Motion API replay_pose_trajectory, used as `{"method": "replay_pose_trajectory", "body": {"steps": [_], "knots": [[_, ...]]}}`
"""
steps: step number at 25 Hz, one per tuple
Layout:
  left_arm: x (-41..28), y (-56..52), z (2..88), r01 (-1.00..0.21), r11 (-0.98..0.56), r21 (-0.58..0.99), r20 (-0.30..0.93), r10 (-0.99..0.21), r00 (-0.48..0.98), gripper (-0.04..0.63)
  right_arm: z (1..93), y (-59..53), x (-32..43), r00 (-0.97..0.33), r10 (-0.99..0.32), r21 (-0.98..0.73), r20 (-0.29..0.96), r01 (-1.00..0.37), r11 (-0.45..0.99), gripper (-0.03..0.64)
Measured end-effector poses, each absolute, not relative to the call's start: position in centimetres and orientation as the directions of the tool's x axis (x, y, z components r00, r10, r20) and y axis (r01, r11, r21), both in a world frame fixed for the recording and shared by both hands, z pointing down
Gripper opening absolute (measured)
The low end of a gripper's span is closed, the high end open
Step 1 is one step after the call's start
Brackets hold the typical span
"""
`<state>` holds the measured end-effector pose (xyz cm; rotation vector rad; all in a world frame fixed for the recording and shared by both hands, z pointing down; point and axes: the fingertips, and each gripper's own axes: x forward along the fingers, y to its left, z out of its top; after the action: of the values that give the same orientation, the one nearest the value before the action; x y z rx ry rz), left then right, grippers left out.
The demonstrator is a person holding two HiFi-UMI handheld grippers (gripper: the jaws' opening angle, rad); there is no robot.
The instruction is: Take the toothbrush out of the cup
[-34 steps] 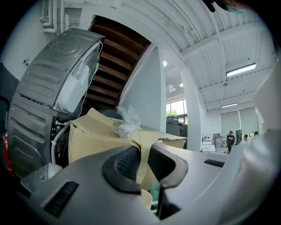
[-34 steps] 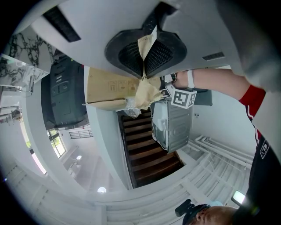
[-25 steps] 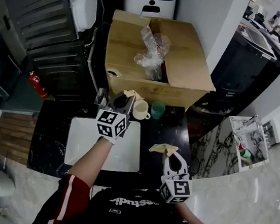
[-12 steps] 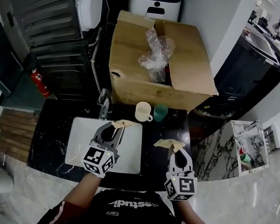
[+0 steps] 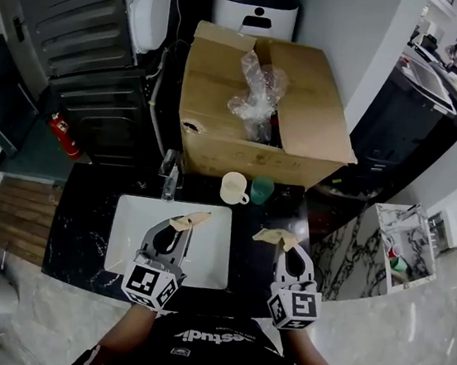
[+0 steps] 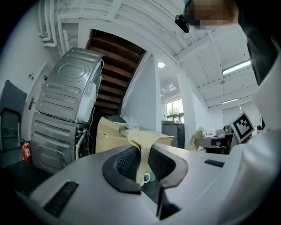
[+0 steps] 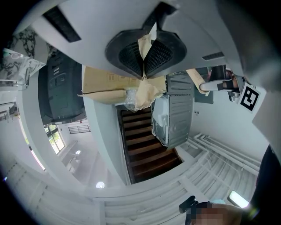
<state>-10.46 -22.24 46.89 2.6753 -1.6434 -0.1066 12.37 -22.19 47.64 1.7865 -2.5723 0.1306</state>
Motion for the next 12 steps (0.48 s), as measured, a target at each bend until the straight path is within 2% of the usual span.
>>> {"method": "replay_pose_trajectory", "body": {"steps": [12], "knots": [[-10.22, -22.46, 47.29, -0.884, -0.466, 0.042, -0.065, -0.884, 0.463, 0.052, 47.14, -23.01, 12.58, -0.337, -0.94, -0.054, 0.047, -0.941, 0.335, 0.038]]}}
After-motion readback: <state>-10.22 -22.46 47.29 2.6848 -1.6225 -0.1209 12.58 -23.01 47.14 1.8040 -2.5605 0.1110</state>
